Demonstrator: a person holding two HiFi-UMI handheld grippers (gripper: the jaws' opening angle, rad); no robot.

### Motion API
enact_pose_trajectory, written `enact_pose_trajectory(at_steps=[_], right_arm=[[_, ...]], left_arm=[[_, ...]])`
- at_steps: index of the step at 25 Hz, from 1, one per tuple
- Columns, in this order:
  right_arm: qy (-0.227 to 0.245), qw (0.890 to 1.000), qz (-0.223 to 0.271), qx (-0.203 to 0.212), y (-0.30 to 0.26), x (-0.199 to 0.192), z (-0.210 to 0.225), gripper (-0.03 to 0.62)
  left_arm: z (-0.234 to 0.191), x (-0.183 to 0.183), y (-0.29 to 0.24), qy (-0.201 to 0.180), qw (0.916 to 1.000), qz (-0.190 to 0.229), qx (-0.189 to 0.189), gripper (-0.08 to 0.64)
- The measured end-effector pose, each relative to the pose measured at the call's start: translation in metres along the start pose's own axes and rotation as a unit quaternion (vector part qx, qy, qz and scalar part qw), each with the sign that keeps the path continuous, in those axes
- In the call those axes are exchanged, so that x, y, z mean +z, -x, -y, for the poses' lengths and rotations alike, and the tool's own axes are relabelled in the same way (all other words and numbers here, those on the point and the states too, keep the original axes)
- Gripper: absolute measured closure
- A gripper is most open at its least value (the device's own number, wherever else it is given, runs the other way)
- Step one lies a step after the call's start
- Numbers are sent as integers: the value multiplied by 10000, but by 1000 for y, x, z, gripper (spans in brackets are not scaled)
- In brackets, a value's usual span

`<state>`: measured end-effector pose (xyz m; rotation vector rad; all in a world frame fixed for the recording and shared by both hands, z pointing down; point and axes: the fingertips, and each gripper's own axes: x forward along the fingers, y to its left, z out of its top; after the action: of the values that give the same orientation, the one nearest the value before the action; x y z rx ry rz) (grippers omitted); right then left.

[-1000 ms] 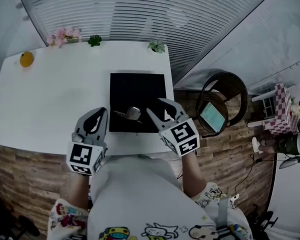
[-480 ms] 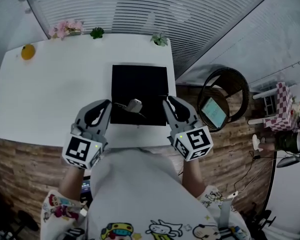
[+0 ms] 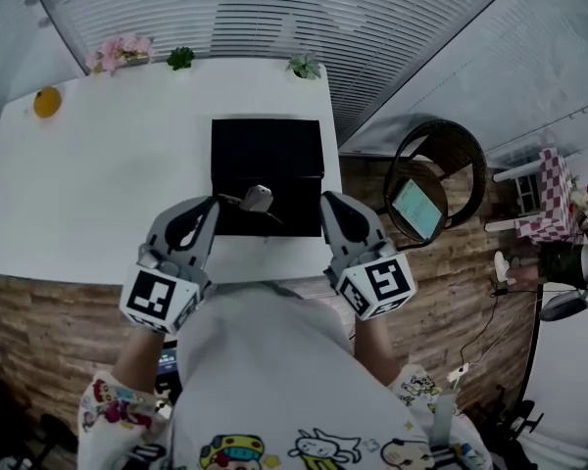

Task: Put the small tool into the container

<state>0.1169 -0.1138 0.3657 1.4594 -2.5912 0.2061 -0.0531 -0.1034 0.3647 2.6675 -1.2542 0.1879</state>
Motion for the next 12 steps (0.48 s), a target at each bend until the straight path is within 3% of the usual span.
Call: enact_pose_trajectory(at_steps=[12], right_arm=[[-40,9999,-132,66,1,-11,1,593]], left_arm=[[2,-9,1,-122,9999,-75,-31,555]])
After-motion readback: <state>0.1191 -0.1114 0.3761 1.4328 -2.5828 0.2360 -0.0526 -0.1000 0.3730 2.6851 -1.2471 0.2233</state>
